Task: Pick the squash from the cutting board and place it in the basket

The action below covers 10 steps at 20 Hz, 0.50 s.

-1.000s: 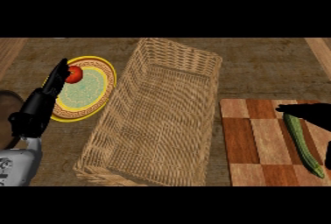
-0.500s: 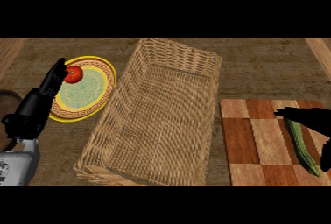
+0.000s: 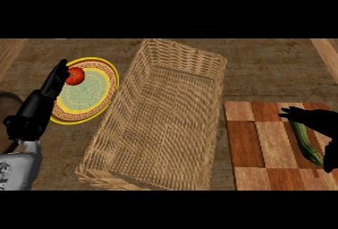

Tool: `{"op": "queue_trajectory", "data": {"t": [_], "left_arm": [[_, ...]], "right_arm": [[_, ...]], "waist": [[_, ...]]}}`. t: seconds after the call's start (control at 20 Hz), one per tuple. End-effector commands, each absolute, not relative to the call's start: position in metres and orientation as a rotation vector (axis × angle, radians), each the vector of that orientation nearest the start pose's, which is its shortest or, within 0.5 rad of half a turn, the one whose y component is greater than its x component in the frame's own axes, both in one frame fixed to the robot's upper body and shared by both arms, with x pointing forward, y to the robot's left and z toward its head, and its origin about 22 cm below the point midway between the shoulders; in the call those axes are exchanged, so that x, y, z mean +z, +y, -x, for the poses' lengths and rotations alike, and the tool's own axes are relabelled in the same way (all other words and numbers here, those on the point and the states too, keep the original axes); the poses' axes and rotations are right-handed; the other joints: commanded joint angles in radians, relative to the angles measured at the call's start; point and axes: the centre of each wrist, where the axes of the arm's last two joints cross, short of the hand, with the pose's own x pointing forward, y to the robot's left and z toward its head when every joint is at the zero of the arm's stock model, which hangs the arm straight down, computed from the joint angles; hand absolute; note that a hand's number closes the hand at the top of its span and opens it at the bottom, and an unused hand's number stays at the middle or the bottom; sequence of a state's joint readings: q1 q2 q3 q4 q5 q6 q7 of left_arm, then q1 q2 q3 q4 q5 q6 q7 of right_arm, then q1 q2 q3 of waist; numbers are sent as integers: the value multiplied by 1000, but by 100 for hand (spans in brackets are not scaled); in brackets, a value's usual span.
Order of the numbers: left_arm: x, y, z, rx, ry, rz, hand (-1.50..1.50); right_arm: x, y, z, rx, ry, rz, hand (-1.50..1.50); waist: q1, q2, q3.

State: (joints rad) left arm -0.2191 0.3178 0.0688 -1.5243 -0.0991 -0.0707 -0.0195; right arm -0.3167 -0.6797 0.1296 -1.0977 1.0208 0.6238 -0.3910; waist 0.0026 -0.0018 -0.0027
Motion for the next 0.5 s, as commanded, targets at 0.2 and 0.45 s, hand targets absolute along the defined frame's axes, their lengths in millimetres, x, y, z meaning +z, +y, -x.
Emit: {"op": "queue_trajectory", "data": {"t": [0.2,0.45], "left_arm": [[83,289,-301,-378,-1714,-295,0],[77,297,-282,-371,-1732,-300,0]], "right_arm": [[30,-391,-303,1592,-776,385,150],[11,-393,-304,1686,-802,435,150]], "waist": [[-4,2,3],[6,4,3]]}}
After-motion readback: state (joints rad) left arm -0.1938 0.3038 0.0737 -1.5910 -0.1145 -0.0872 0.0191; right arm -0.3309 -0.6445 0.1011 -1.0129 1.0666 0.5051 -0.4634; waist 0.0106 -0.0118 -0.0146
